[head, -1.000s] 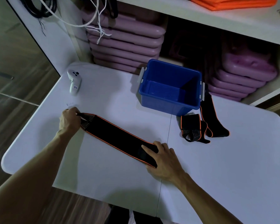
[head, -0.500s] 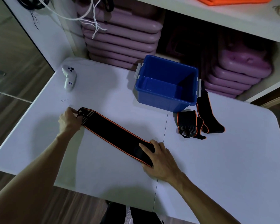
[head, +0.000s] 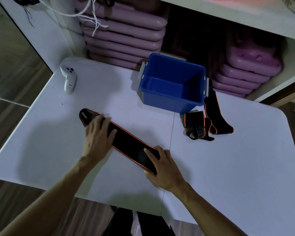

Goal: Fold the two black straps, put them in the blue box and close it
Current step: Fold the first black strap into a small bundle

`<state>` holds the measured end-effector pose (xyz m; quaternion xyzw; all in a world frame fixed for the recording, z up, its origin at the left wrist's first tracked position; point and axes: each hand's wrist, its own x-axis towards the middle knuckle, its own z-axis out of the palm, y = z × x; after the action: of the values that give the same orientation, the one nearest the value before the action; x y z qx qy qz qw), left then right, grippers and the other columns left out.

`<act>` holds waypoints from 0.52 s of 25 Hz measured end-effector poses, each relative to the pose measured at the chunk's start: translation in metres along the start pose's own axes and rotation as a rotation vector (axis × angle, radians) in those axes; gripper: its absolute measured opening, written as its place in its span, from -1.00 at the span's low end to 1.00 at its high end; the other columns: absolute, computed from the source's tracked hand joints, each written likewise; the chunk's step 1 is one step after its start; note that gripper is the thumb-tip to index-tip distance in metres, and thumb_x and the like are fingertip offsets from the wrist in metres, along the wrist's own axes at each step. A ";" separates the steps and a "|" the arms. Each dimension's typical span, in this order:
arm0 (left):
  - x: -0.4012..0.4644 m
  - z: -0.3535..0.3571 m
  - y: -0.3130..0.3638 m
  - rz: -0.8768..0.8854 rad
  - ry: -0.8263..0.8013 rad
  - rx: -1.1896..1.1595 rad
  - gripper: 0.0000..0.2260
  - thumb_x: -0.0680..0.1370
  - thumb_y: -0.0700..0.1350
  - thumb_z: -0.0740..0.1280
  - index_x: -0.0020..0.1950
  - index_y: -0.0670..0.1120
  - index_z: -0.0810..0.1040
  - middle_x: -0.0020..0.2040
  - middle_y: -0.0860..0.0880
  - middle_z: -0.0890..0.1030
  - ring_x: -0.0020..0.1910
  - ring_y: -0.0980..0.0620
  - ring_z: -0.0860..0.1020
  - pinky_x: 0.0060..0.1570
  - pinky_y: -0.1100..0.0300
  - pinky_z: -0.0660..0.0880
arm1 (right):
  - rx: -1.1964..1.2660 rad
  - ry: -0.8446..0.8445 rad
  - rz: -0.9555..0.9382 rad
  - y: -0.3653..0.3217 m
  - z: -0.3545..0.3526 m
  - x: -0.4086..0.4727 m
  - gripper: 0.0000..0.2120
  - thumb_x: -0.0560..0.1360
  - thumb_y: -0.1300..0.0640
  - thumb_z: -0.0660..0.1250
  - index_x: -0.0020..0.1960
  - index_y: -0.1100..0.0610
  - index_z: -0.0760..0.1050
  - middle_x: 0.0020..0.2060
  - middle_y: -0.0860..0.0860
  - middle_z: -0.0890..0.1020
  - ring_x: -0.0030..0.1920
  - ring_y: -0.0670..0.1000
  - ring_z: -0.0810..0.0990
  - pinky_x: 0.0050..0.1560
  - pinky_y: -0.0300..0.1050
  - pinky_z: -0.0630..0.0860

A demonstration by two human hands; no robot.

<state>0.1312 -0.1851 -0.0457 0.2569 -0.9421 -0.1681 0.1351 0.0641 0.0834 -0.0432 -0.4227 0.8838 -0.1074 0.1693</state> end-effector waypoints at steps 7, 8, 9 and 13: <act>-0.006 0.048 -0.021 -0.041 -0.215 0.099 -0.33 0.56 0.27 -0.10 0.55 -0.10 0.04 0.58 -0.16 -0.02 0.55 -0.12 -0.07 0.50 -0.12 -0.02 | -0.060 0.031 0.018 -0.002 0.009 -0.007 -0.26 0.44 -0.26 0.24 0.54 -0.03 0.15 0.34 0.14 0.33 0.17 0.17 0.41 0.02 0.06 0.58; -0.005 0.048 -0.024 -0.020 -0.205 0.104 -0.33 0.56 0.28 -0.09 0.55 -0.10 0.05 0.58 -0.16 -0.02 0.55 -0.12 -0.06 0.49 -0.10 -0.02 | -0.080 0.024 0.018 -0.003 0.010 -0.008 -0.25 0.45 -0.28 0.23 0.55 -0.04 0.12 0.36 0.15 0.32 0.17 0.18 0.41 0.02 0.07 0.57; -0.003 0.048 -0.025 -0.007 -0.198 0.104 -0.33 0.56 0.28 -0.10 0.55 -0.10 0.05 0.57 -0.16 -0.01 0.55 -0.12 -0.05 0.49 -0.09 -0.02 | -0.097 0.012 0.014 -0.003 0.010 -0.008 -0.24 0.46 -0.30 0.21 0.56 -0.05 0.08 0.37 0.16 0.30 0.18 0.18 0.41 0.03 0.08 0.55; -0.004 0.036 -0.015 0.021 -0.126 0.059 -0.40 0.61 0.19 -0.02 0.51 -0.18 0.18 0.53 -0.27 0.12 0.53 -0.23 0.07 0.47 -0.13 0.07 | 0.000 -0.069 0.026 -0.003 0.001 -0.010 -0.15 0.45 -0.36 0.22 0.58 -0.09 -0.06 0.46 0.11 0.18 0.27 0.16 0.28 0.21 0.07 0.42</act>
<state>0.1286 -0.1857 -0.0850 0.2396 -0.9559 -0.1548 0.0695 0.0723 0.0897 -0.0406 -0.4146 0.8829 -0.0906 0.2012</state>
